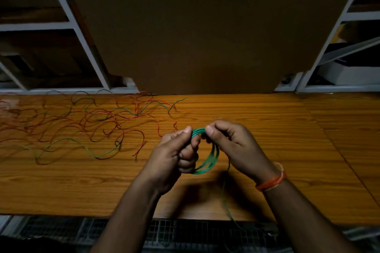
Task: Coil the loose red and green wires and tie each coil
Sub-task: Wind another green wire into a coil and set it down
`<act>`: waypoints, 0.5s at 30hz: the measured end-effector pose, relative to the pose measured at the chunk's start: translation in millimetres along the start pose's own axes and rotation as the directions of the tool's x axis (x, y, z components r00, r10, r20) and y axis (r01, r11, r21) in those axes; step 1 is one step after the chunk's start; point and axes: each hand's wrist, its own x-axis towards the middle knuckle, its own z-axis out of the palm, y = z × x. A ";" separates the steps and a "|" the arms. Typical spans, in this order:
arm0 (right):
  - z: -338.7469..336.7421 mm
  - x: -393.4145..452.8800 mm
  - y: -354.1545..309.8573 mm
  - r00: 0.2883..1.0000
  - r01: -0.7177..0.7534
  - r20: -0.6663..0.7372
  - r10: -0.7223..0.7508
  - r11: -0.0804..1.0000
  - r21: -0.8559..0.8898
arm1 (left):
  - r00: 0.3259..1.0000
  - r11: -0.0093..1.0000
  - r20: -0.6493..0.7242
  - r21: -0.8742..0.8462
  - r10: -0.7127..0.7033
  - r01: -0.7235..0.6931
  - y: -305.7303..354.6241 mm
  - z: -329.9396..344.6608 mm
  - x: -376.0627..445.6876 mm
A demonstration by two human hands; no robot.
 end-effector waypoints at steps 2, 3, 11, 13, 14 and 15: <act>8.0 -3.2 1.6 0.999 -0.013 -0.050 0.016 0.998 0.062 | 0.999 0.984 0.020 -0.174 -0.044 0.047 -0.4 5.6 1.2; 12.4 -4.4 4.2 0.996 -0.027 -0.079 0.033 0.997 0.077 | 0.998 0.965 0.021 -0.252 -0.065 0.069 -0.3 6.9 2.8; 9.3 -49.1 49.4 0.958 -0.218 -0.134 0.254 0.946 0.239 | 0.996 0.799 -0.089 -0.599 -0.002 -0.052 18.6 -27.9 9.3; 6.8 -64.7 56.5 0.948 -0.249 -0.174 0.266 0.962 0.117 | 0.983 0.791 -0.182 -0.599 0.017 -0.125 20.5 -32.4 9.2; 6.7 -71.6 57.7 0.949 -0.257 -0.184 0.256 0.966 0.022 | 0.974 0.793 -0.223 -0.589 0.026 -0.156 20.8 -33.4 9.3; 6.6 -77.4 56.5 0.956 -0.244 -0.187 0.226 0.966 -0.080 | 0.965 0.797 -0.259 -0.576 0.031 -0.181 20.0 -33.5 9.9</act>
